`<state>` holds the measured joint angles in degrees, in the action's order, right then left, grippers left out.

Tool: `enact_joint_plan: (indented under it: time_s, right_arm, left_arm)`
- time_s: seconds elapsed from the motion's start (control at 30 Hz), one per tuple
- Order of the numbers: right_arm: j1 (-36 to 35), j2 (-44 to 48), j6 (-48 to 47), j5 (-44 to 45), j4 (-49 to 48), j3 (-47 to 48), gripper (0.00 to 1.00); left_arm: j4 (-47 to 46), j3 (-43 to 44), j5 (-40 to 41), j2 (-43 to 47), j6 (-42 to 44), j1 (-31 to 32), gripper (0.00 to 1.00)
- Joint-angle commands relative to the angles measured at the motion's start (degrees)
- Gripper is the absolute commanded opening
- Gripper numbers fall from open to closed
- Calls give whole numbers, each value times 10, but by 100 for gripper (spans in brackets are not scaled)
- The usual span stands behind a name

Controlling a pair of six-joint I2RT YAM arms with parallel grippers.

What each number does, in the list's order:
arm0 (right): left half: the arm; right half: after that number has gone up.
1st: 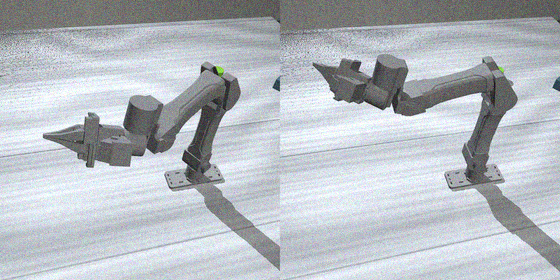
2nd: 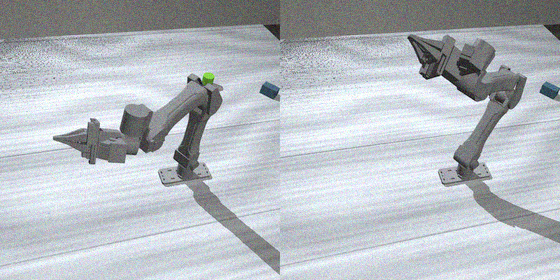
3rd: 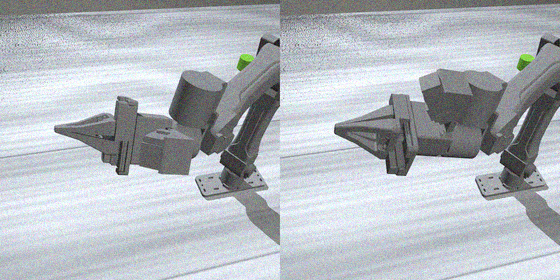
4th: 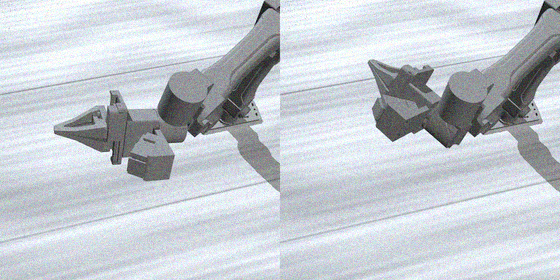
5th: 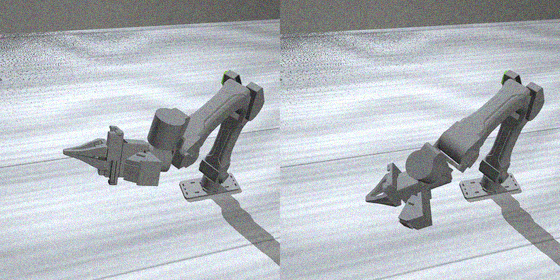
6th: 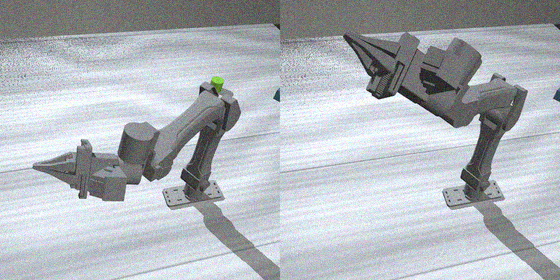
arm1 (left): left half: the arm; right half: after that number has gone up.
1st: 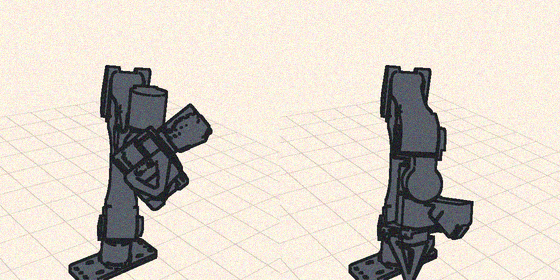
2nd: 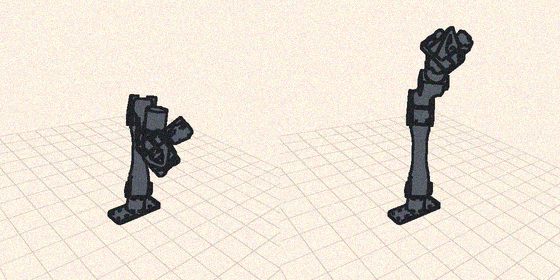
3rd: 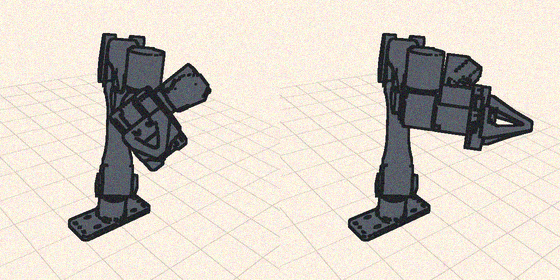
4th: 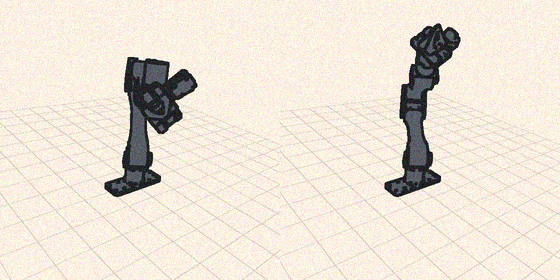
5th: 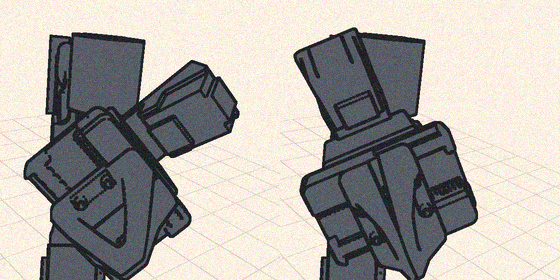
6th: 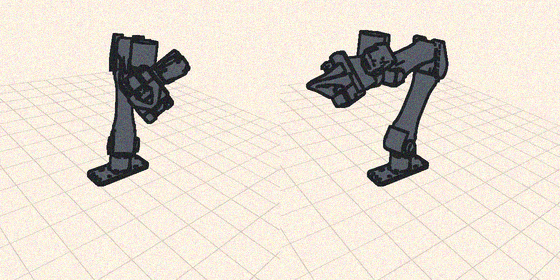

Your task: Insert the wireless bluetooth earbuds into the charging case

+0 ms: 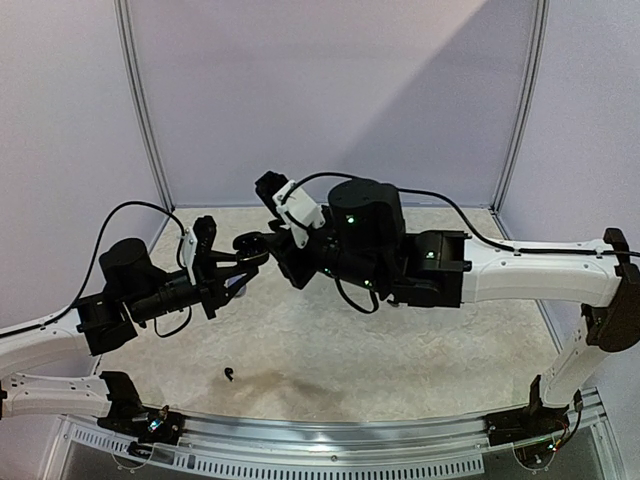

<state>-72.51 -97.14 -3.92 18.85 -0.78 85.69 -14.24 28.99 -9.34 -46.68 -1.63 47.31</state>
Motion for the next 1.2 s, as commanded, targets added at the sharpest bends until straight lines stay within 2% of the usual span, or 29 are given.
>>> enact_joint_plan:
  time_s: [0.0, 0.13, 0.2, 0.27, 0.4, 0.5, 0.67, 0.8, 0.87, 1.17]
  right_arm:
    - [13, 71, 35, -24, 25, 32, 32]
    - [35, 100, 95, -4, 72, 39, 34]
    - [53, 110, 133, 38, 115, 44, 34]
    - [87, 114, 189, 76, 208, 53, 34]
    - [197, 95, 414, 109, 426, 62, 35]
    - [262, 61, 481, 74, 531, 52, 40]
    - [348, -57, 471, -67, 604, 83, 51]
    - [376, -152, 435, -70, 646, 121, 51]
    - [391, -190, 422, -101, 644, 132, 51]
    - [409, -294, 395, -158, 634, 176, 46]
  left_arm:
    - [13, 1, 6, 8, -39, -6, 0]
    - [6, -5, 3, 7, -52, -7, 0]
    - [2, -7, 1, 6, -57, -7, 0]
    - [0, -8, -1, 7, -60, -8, 0]
    - [-5, -14, -2, 9, -62, -8, 0]
    - [-4, -16, -2, 13, -60, -8, 0]
    - [-9, -20, -12, 12, -54, -9, 0]
    - [-26, -30, -30, 10, -49, -10, 0]
    - [-33, -36, -37, 8, -47, -12, 0]
    - [-44, -46, -38, -1, -46, -22, 0]
